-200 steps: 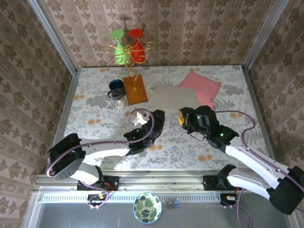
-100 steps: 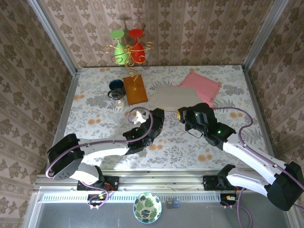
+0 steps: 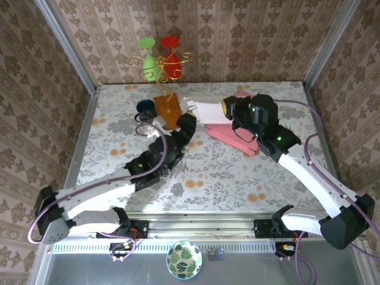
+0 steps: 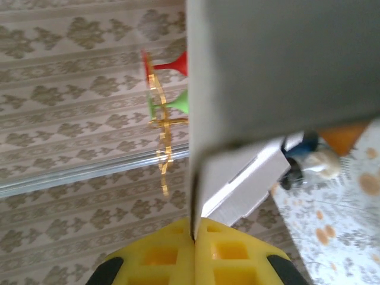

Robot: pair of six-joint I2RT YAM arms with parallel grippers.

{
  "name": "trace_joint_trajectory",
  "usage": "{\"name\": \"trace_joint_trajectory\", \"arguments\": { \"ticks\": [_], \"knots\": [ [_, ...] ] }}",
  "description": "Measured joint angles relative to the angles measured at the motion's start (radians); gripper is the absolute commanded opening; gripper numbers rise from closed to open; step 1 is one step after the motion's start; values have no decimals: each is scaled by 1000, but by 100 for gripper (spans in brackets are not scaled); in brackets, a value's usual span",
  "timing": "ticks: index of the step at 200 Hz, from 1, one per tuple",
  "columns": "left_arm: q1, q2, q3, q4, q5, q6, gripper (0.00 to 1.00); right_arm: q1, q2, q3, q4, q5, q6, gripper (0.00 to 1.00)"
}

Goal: Fold the paper box

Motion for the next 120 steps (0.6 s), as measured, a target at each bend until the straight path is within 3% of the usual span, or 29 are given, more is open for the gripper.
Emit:
{"name": "trace_joint_trajectory", "arguments": {
  "ticks": [37,56,89,120],
  "knots": [
    [34,-183,51,-156,13,318,77,0,7,141,-115,-3,15,0],
    [104,-273,48,-214,80,505,69,0,14,230,-234,-10,38,0],
    [272,-364,13,-280,259,824,79,0,20,353,-429,-47,67,0],
    [379,-304,11,-284,462,1062,82,0,19,376,-567,-64,88,0]
  ]
}}
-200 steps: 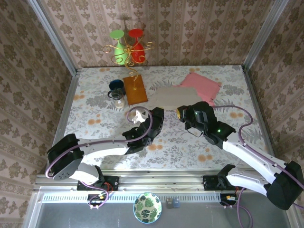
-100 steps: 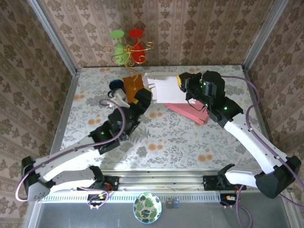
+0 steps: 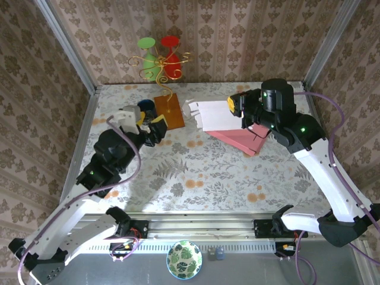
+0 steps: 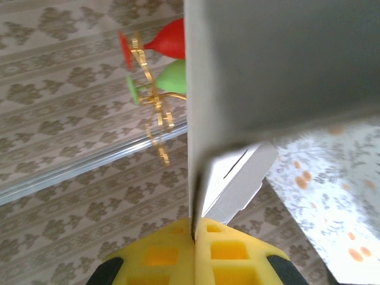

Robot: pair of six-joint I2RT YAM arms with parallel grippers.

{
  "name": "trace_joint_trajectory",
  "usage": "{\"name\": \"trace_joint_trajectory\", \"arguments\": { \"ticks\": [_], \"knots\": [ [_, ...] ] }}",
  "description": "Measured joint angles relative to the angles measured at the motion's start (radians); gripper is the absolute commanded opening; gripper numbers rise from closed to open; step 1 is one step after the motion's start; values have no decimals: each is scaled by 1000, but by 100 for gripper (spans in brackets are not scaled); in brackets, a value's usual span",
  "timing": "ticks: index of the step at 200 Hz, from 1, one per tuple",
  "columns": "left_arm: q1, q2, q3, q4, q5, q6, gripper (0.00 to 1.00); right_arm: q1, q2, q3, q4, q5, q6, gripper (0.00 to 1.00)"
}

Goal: Fold the paper box

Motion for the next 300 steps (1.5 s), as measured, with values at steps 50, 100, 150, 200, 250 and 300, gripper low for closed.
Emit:
{"name": "trace_joint_trajectory", "arguments": {
  "ticks": [50,100,150,200,250,300],
  "knots": [
    [13,190,1,27,268,224,84,0,0,0,-101,-27,24,0],
    [13,256,-2,95,389,289,86,-6,0,0,-131,-51,43,0],
    [26,378,-1,172,420,309,79,-12,0,-5,-153,-78,55,0],
    [48,445,23,208,463,301,52,-26,-1,-26,-152,-105,76,0],
    [33,439,30,221,510,253,9,-71,-1,-73,-126,-143,88,0],
    [-50,377,4,135,394,220,0,-100,5,-176,40,-168,69,11]
  ]
}}
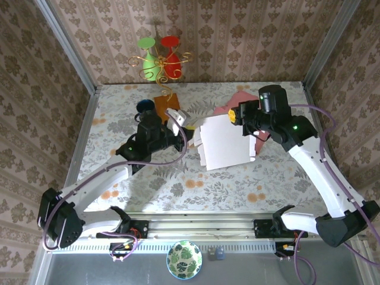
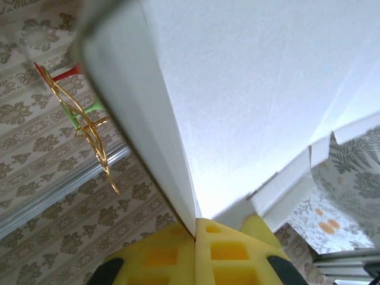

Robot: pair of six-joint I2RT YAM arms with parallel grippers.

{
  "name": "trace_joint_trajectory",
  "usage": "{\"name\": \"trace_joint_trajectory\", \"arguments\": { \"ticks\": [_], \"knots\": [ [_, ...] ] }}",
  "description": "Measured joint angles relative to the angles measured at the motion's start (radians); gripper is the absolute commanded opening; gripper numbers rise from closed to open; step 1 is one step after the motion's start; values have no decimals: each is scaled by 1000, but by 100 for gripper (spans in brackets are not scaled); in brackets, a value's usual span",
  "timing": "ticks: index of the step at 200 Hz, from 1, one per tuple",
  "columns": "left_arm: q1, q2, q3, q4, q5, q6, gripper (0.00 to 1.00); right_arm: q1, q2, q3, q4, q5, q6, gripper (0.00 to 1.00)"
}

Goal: Fold the paper box

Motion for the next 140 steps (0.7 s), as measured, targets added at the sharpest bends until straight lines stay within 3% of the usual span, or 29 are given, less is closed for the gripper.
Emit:
{"name": "trace_joint_trajectory", "arguments": {
  "ticks": [19,54,95,140],
  "knots": [
    [-61,-29,4,-61,-98,-6,0,3,5,-47,75,17,-21,24],
    [-179,-35,32,-136,-269,-19,0,31,36,-81,162,38,-49,34],
    [-192,-35,37,-188,-368,-33,0,45,59,-82,193,45,-58,32],
    [-193,-35,40,-208,-391,-33,0,49,96,-82,192,40,-85,40]
  ]
}}
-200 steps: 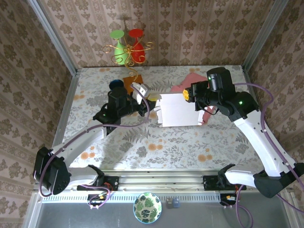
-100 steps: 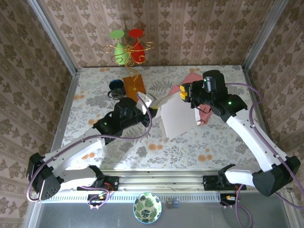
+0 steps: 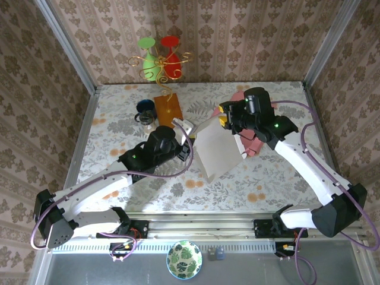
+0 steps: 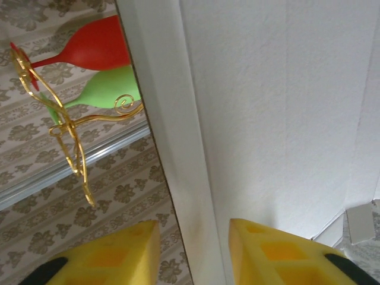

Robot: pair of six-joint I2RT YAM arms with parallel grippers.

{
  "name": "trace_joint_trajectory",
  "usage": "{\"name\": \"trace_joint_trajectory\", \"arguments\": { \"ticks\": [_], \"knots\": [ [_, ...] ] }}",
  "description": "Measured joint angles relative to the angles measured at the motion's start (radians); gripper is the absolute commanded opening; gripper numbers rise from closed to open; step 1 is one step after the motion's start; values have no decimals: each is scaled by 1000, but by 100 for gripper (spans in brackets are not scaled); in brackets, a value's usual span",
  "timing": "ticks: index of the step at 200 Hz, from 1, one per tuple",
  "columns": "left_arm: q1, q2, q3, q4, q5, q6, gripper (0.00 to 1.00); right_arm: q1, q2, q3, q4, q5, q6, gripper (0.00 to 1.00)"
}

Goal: Fold the paper box

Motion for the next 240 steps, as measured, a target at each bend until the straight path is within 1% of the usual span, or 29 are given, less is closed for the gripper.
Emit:
{"name": "trace_joint_trajectory", "arguments": {
  "ticks": [6,20,79,159,188,212,240],
  "knots": [
    [0,0,0,-2,-1,0,0,0,5,0,0,0,-5,39],
    [0,0,0,-4,-3,0,0,2,19,2,-1,0,-20,32],
    [0,0,0,-5,-3,0,0,16,43,19,-2,0,-44,19],
    [15,-1,0,-5,10,-2,0,18,42,18,-2,1,-45,16],
    [35,-7,0,-12,36,-9,0,18,35,9,7,3,-44,18],
    [55,-21,0,-31,64,-15,0,18,10,-23,26,9,-44,25],
    [82,-34,0,-45,100,-16,0,18,0,-37,47,11,-44,23]
  ]
}}
